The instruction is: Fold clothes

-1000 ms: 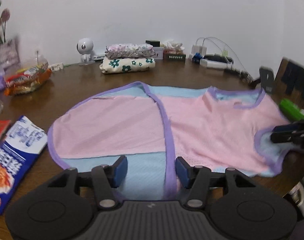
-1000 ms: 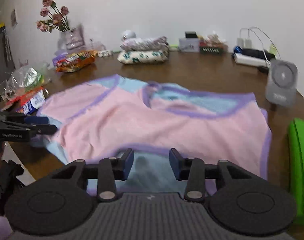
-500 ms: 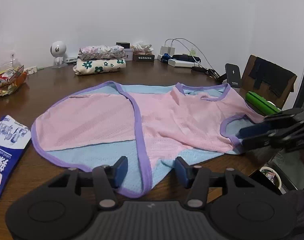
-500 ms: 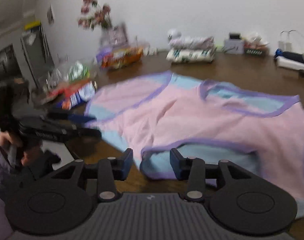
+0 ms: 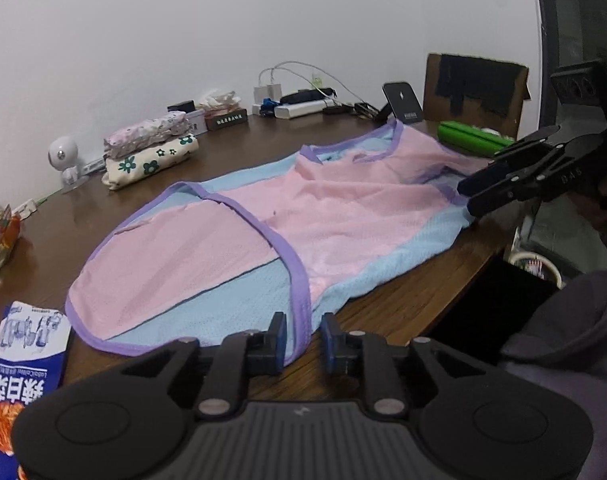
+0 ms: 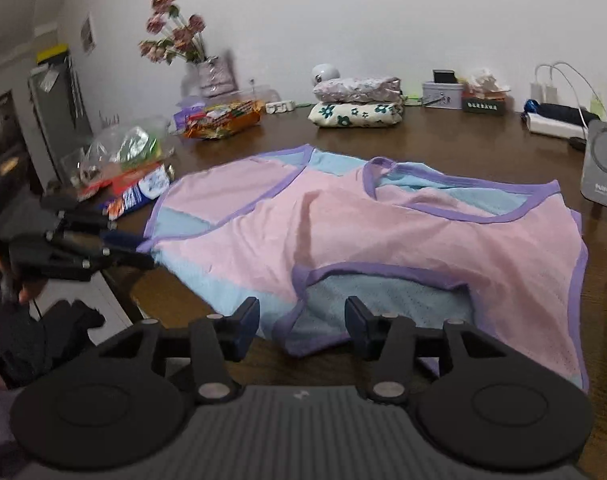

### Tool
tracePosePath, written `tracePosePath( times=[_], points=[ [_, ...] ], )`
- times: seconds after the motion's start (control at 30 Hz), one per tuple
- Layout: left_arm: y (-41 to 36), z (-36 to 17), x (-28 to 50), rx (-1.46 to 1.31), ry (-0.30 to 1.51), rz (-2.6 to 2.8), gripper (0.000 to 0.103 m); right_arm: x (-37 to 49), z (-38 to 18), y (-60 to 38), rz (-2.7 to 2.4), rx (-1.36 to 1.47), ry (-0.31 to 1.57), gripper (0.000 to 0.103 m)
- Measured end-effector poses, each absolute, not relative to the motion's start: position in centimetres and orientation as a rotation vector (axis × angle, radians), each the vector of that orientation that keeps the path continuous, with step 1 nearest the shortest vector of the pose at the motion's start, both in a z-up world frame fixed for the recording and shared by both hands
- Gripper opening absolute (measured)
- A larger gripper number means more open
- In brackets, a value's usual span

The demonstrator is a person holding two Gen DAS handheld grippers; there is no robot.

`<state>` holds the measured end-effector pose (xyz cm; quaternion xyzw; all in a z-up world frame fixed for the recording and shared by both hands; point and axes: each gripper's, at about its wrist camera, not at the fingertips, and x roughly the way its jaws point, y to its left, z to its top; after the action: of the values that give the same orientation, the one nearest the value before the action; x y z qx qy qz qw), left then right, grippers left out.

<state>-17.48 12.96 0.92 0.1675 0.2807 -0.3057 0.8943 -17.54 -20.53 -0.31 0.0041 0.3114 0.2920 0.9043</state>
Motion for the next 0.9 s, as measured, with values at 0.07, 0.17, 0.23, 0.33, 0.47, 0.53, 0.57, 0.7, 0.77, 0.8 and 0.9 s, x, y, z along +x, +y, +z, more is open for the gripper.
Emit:
tracePosePath(
  times=[0.07,0.17,0.23,0.33,0.47,0.53,0.57,0.7,0.77,0.8,0.9],
  points=[
    [13.2,0.9,-17.2,0.342,0.596,-0.648,0.004,-17.4,-0.6,-20.0,0.624,0.007,0.648,0.028],
    [13.6,1.3,-17.4,0.347,0.617,-0.655,0.005,-17.0,-0.7,-20.1,0.589,0.010,0.677,0.004],
    [14.4,2.1,-17.3,0.289,0.641,-0.678,0.015,-17.0,-0.3,-20.6,0.569,0.005,0.693,0.005],
    [14.9,4.5,-16.1,0.175,0.578,-0.700,0.048,-17.0,1.8,-21.2,0.590,0.029,0.626,0.027],
    [11.9,6.4,-10.8,0.162,0.527,-0.639,0.048,-12.3,4.0,-19.7,0.503,-0.008,0.552,0.046],
    [10.0,6.2,-6.6,0.146,0.573,-0.588,0.048,-8.3,3.3,-18.3,0.471,-0.044,0.585,0.046],
    [9.1,5.8,-4.9,0.147,0.602,-0.561,0.048,-6.6,2.8,-17.6,0.463,-0.054,0.606,0.046],
    [6.2,3.5,-0.2,0.222,0.658,-0.437,0.046,-3.0,0.3,-16.9,0.428,-0.029,0.699,0.001],
    [5.8,2.4,0.6,0.236,0.689,-0.408,0.043,-3.5,0.3,-17.7,0.371,-0.008,0.687,0.000],
    [5.8,1.8,1.0,0.237,0.706,-0.400,0.040,-4.0,0.6,-18.7,0.339,0.015,0.667,0.000],
    [6.0,1.1,0.9,0.232,0.706,-0.390,0.040,-4.9,1.2,-20.8,0.272,0.062,0.653,0.003]
  ],
)
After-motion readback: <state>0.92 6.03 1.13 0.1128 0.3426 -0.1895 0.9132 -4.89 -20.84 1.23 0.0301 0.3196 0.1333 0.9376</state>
